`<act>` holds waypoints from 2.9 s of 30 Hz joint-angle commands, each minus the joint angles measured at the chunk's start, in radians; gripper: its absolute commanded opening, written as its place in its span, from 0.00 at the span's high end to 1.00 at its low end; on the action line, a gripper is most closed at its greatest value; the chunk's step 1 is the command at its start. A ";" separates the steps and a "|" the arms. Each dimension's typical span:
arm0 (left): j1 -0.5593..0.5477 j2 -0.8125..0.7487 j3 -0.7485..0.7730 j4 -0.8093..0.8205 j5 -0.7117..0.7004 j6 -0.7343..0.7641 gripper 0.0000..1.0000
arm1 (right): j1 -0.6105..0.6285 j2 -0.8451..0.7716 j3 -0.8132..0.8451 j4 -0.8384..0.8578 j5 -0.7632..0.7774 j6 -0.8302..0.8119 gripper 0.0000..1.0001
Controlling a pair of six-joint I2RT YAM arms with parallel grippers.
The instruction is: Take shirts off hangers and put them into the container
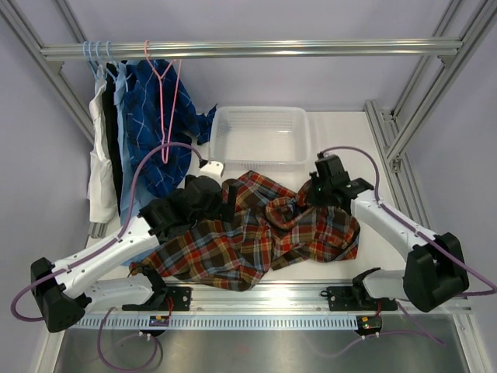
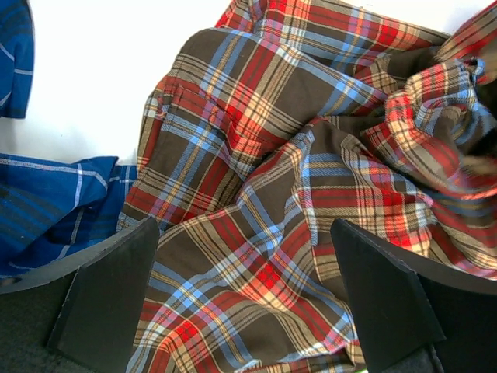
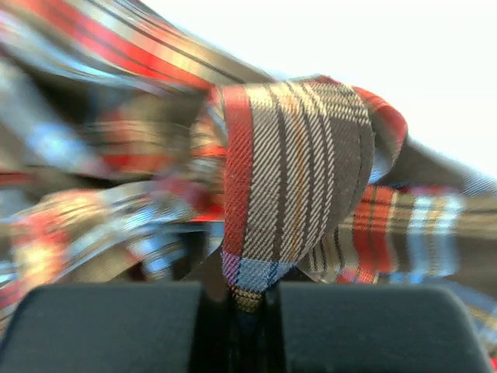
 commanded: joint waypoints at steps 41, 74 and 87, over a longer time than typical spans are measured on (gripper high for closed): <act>0.263 -0.184 -0.262 0.347 0.104 0.117 0.01 | -0.001 0.532 0.596 0.718 -0.094 -0.368 0.92; 0.264 -0.198 -0.247 0.330 0.124 0.157 0.01 | 0.087 0.086 0.217 0.190 0.027 -0.169 0.01; 0.264 -0.158 -0.272 0.336 0.121 0.139 0.01 | 0.151 0.241 -0.053 0.432 -0.123 0.049 0.01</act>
